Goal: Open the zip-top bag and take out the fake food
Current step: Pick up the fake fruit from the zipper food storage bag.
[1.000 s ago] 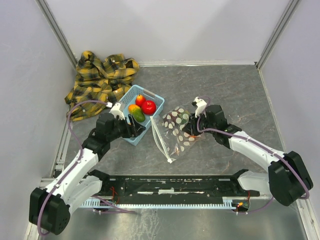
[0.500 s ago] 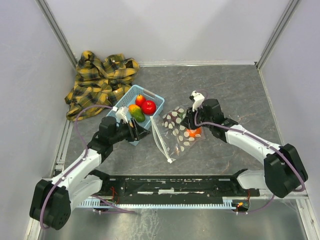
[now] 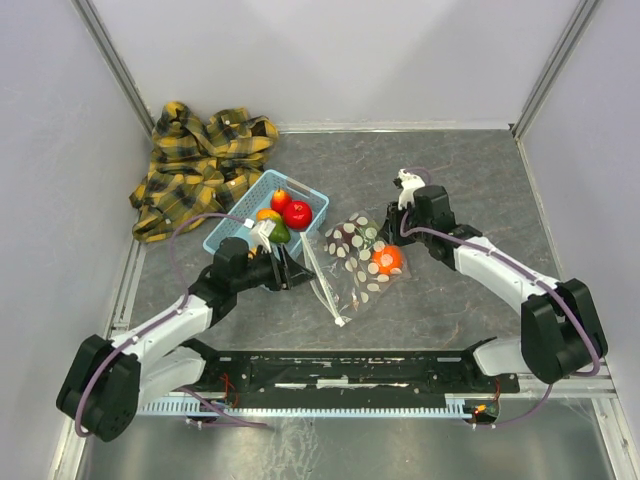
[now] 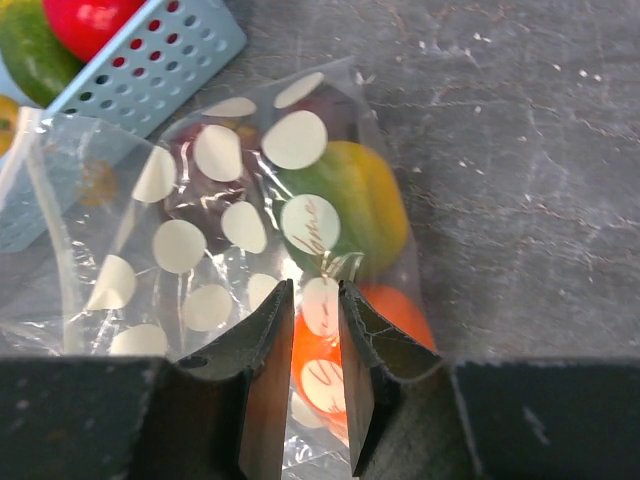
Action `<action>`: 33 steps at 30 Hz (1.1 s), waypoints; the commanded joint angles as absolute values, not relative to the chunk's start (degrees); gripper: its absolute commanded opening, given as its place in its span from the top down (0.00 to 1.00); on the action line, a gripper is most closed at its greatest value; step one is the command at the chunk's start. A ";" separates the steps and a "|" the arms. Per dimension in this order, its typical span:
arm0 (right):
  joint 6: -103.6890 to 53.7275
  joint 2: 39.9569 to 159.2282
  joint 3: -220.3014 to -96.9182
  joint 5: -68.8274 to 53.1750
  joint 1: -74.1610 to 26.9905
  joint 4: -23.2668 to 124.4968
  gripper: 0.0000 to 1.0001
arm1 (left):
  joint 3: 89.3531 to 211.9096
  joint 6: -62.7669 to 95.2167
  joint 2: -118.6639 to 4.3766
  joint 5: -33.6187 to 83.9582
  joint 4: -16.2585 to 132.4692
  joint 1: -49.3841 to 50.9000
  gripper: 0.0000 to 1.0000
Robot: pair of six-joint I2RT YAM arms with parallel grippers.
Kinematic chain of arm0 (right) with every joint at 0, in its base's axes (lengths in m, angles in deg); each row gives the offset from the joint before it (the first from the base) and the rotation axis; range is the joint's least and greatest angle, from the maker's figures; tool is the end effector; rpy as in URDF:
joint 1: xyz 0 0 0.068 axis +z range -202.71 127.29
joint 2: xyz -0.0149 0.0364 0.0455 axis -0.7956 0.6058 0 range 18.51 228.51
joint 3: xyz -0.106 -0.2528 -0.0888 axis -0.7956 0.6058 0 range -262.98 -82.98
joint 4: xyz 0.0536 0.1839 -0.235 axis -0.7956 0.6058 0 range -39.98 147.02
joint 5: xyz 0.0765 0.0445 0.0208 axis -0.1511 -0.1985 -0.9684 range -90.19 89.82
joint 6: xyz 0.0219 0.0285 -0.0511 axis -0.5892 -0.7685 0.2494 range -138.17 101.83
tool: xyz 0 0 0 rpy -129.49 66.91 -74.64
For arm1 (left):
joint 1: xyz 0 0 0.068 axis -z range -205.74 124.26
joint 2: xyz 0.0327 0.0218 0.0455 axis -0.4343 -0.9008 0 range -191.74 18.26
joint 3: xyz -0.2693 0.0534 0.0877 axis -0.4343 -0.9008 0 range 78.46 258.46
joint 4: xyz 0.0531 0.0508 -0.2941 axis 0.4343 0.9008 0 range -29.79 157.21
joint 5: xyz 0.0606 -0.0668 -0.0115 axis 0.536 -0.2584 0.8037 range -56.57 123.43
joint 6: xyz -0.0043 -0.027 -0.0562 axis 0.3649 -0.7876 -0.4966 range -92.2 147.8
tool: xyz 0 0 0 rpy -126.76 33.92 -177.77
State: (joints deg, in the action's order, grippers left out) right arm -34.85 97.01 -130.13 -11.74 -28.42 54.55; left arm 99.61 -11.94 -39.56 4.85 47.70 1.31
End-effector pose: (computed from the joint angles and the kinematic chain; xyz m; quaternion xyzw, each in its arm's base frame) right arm 0.3060 0.1485 0.2179 -0.1045 0.8810 0.2424 0.3927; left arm 0.2073 -0.1314 0.1785 0.0434 0.8233 -0.4628 0.3256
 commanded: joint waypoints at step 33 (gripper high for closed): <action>-36.09 94.09 -122.88 0.95 -31.11 58.49 0.71 | 105.24 -6.23 -42.96 22.07 57.53 9.98 0.57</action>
State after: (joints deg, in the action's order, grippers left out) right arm -35.88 94.21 -123.20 1.77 -30.89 61.77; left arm 102.01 -10.63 -43.98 15.80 52.29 9.74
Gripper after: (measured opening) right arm 0.288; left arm 0.465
